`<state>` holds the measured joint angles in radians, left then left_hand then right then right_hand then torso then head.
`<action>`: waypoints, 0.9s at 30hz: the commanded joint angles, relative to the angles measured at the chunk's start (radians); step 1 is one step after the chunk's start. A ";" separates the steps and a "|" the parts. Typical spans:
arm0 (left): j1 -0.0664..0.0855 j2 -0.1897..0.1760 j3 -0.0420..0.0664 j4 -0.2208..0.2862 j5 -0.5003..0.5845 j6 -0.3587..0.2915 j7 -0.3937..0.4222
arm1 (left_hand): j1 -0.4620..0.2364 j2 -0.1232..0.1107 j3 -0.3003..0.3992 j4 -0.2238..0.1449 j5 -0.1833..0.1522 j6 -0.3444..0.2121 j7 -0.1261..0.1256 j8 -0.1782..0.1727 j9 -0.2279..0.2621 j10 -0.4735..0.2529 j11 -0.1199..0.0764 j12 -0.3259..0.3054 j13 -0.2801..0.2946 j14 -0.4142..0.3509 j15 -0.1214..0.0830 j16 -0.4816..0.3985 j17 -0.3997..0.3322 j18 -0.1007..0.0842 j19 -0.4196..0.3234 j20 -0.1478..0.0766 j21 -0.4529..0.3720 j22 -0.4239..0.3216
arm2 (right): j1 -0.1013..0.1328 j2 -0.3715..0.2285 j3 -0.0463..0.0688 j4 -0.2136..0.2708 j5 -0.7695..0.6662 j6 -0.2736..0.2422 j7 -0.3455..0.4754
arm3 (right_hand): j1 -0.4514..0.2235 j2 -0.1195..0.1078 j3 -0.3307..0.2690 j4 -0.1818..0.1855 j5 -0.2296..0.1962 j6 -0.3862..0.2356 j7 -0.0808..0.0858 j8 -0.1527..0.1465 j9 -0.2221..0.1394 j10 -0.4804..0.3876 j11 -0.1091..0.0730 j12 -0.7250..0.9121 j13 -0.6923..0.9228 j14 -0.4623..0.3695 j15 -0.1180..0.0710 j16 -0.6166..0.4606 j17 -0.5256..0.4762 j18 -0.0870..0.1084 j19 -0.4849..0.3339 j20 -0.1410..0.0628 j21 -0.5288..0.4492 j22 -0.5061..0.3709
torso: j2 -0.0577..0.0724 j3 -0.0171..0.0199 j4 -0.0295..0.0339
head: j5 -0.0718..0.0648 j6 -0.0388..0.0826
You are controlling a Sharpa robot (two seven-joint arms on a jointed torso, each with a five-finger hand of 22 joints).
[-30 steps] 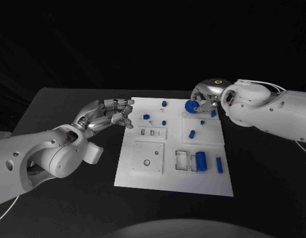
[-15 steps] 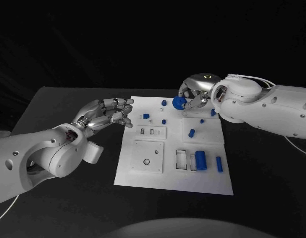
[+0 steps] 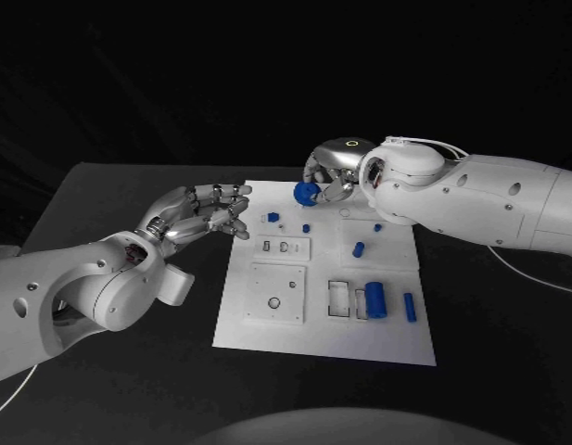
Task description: Assemble the parts on the task board
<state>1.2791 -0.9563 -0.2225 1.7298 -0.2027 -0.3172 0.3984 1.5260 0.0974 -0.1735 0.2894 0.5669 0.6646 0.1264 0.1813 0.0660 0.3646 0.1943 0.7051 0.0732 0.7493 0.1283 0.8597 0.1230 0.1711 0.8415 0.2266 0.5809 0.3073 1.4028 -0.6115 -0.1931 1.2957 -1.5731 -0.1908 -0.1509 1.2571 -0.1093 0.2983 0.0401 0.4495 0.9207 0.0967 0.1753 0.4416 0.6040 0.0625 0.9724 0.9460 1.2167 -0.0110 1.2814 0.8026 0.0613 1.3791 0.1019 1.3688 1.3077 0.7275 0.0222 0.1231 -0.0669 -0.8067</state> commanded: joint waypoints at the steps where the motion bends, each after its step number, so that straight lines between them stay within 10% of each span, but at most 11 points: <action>1: 0.000 -0.001 0.001 0.003 -0.004 0.015 0.004 | 0.006 0.005 0.000 0.000 0.004 0.002 0.004 0.006 0.001 -0.004 0.003 0.006 -0.001 -0.009 0.000 0.004 -0.001 0.006 -0.007 0.001 -0.005 -0.001 | -0.005 0.019 0.000 -0.021 -0.004 0.035 0.008 | 0.002 0.007 0.005 0.000 0.004 0.014 -0.013 0.002 0.045 0.004 0.001 -0.005 -0.001 0.002 0.000 -0.002 -0.002 0.001 -0.002 0.001 -0.007 0.162 | 0.000 -0.0007 -0.0017 | 0.000 0.000; 20: 0.000 -0.004 0.001 0.008 -0.005 0.013 0.003 | 0.006 0.005 0.000 0.000 0.004 0.002 0.004 0.006 0.001 -0.004 0.003 0.006 -0.001 -0.009 0.000 0.004 -0.001 0.006 -0.007 0.001 -0.005 -0.001 | -0.035 0.088 0.000 -0.092 -0.028 0.092 -0.009 | 0.006 0.003 0.018 -0.006 0.003 -0.011 -0.002 -0.017 0.043 -0.002 0.006 -0.021 -0.007 -0.014 0.005 -0.013 -0.022 0.004 -0.014 0.003 -0.022 0.158 | 0.000 -0.0001 -0.0042 | 0.008 -0.009; 27: 0.000 -0.004 0.001 0.007 -0.005 0.013 0.002 | 0.006 0.005 0.000 0.000 0.004 0.002 0.004 0.006 0.001 -0.004 0.003 0.006 -0.001 -0.009 0.000 0.004 -0.001 0.006 -0.007 0.001 -0.005 -0.001 | -0.037 0.088 0.000 -0.099 -0.023 0.098 -0.009 | -0.004 -0.004 0.036 -0.004 -0.006 -0.059 0.012 -0.067 0.015 -0.006 0.011 -0.027 -0.004 -0.019 0.010 -0.015 -0.025 0.005 -0.017 0.008 -0.029 0.161 | 0.000 0.0000 -0.0046 | 0.007 -0.010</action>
<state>1.2790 -0.9612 -0.2225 1.7344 -0.2031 -0.3173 0.3972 1.5260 0.0974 -0.1735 0.2894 0.5669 0.6646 0.1264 0.1812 0.0659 0.3646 0.1944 0.7051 0.0733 0.7493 0.1284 0.8597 0.1231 0.1711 0.8414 0.2266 0.5809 0.3073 1.3669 -0.5242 -0.1922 1.1968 -1.5817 -0.1249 -0.1548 1.2612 -0.1055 0.3292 0.0374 0.4502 0.8674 0.1075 0.1143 0.4674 0.6003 0.0663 0.9509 0.9406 1.2039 0.0017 1.2730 0.7787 0.0613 1.3657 0.1077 1.3437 1.3074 0.7280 0.0223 0.1188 -0.0591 -0.8157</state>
